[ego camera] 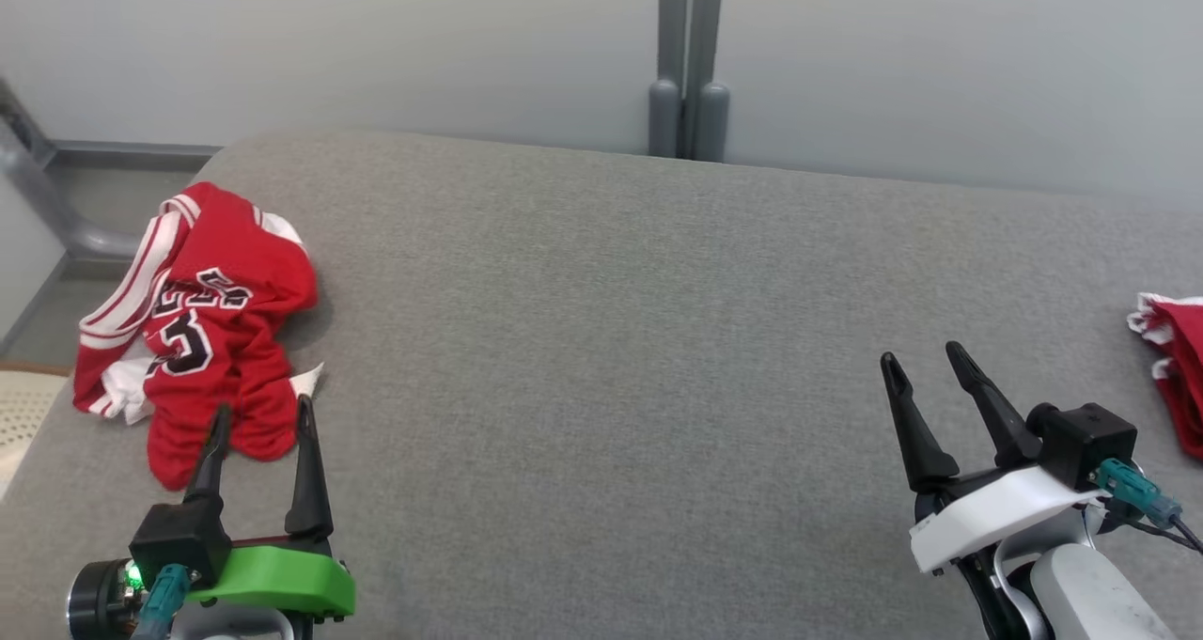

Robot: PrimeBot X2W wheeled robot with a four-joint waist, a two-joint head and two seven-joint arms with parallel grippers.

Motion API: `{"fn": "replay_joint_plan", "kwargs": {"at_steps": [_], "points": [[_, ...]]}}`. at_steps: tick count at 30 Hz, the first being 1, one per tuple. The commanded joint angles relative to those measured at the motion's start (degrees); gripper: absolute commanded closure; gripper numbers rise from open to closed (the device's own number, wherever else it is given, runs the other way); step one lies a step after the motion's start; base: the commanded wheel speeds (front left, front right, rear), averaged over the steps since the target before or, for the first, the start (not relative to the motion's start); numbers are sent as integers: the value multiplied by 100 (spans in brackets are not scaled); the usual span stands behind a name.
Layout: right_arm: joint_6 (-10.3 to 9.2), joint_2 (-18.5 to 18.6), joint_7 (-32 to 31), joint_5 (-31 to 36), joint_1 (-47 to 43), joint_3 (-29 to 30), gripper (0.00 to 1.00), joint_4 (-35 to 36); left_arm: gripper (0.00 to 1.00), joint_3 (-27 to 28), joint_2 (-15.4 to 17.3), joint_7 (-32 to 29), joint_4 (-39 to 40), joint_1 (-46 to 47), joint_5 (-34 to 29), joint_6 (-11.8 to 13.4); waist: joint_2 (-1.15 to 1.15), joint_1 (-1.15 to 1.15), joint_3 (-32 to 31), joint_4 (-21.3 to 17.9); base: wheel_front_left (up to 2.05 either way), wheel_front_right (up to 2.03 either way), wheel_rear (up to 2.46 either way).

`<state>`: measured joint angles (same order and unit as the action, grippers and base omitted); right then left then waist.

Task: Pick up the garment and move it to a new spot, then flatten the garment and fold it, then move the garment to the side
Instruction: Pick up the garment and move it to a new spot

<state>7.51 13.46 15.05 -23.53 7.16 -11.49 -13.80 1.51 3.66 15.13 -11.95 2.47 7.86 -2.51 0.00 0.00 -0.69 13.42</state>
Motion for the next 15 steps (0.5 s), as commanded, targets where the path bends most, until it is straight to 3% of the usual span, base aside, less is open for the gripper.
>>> {"fn": "replay_joint_plan", "kwargs": {"at_steps": [1, 7, 15], "points": [[-4, 17, 17, -20, -9, -27, 0, 10, 0, 26, 55, 2, -24, -106, -19, 14, 0, 0, -11, 583, 0, 0, 0], [-4, 48, 17, -62, 107, -208, 0, -3, 0, 126, 79, 2, 28, -132, 30, 51, 0, 0, 20, 962, 0, 0, 0], [-4, 47, 17, -157, 164, -383, 0, 49, 0, 108, 79, -20, -39, -67, 103, 12, 0, 0, 45, 1084, 0, 0, 0]]}}
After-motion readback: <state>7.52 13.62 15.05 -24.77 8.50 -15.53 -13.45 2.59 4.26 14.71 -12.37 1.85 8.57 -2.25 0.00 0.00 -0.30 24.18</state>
